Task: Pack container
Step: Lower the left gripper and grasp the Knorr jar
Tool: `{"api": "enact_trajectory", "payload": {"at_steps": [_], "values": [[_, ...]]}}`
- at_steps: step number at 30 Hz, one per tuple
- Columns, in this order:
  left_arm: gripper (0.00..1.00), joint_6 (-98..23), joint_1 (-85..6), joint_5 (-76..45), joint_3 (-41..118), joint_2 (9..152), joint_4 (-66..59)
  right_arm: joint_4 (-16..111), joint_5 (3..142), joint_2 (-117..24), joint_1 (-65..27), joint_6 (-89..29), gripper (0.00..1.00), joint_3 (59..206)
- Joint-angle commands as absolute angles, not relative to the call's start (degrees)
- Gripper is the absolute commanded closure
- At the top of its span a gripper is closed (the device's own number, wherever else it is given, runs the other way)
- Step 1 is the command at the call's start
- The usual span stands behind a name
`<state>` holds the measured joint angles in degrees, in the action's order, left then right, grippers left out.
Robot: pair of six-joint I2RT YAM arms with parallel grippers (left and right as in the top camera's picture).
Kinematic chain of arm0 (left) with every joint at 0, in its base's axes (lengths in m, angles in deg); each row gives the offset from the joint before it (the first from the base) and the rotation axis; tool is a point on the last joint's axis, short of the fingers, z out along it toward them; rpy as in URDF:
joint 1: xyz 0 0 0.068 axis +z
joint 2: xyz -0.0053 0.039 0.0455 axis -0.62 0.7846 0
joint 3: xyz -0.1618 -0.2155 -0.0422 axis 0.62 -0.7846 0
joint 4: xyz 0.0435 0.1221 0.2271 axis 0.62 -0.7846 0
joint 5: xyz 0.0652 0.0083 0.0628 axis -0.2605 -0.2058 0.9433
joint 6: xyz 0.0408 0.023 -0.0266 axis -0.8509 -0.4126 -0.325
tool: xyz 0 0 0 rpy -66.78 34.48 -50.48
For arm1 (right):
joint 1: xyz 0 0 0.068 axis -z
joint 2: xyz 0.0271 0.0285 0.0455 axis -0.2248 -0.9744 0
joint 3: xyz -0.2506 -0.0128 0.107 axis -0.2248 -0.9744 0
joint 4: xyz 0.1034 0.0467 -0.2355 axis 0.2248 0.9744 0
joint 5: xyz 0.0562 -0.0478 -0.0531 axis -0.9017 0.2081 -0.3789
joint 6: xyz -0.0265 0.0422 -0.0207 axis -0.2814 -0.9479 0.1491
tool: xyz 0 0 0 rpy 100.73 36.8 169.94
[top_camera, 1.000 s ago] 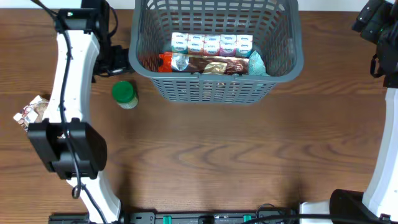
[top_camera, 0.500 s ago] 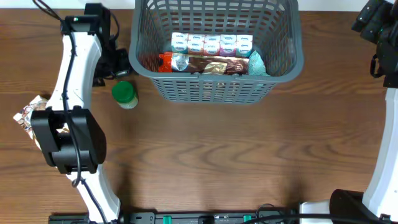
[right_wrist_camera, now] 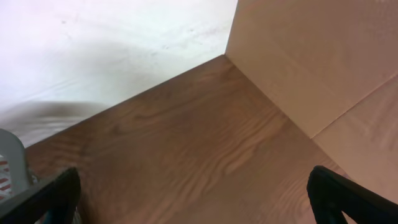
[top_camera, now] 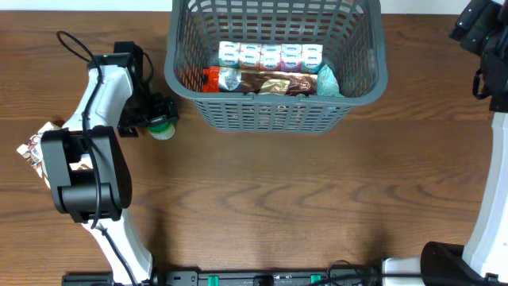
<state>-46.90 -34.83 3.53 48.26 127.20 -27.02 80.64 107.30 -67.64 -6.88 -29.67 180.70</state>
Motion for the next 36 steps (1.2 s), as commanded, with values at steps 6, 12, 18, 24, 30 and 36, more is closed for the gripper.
{"api": "enact_trajectory", "payload": {"at_steps": [6, 12, 18, 24, 30, 36], "values": [[0.01, -47.86, -34.92, 3.16, 47.67, 127.51, -23.80, 80.72, 107.47, -67.82, -6.60, -30.59, 0.01, 180.79], [0.02, -47.84, -34.92, 3.16, 47.67, 127.53, -23.02, 80.72, 107.47, -67.82, -6.60, -30.59, 0.01, 180.79], [0.01, -47.84, -34.92, 3.18, 47.63, 127.53, -22.78, 80.72, 107.49, -67.82, -6.60, -30.59, 0.01, 180.79], [0.01, -47.84, -34.92, 3.20, 47.32, 127.53, -22.32, 80.72, 107.47, -67.82, -6.60, -30.57, 0.01, 180.79], [0.01, -47.82, -34.89, 3.25, 47.06, 127.53, -21.77, 80.72, 107.47, -67.82, -6.60, -30.59, 0.01, 180.79], [0.01, -47.79, -34.92, 3.40, 46.08, 127.57, -21.27, 80.72, 107.47, -67.82, -6.60, -30.59, 0.01, 180.79]]}}
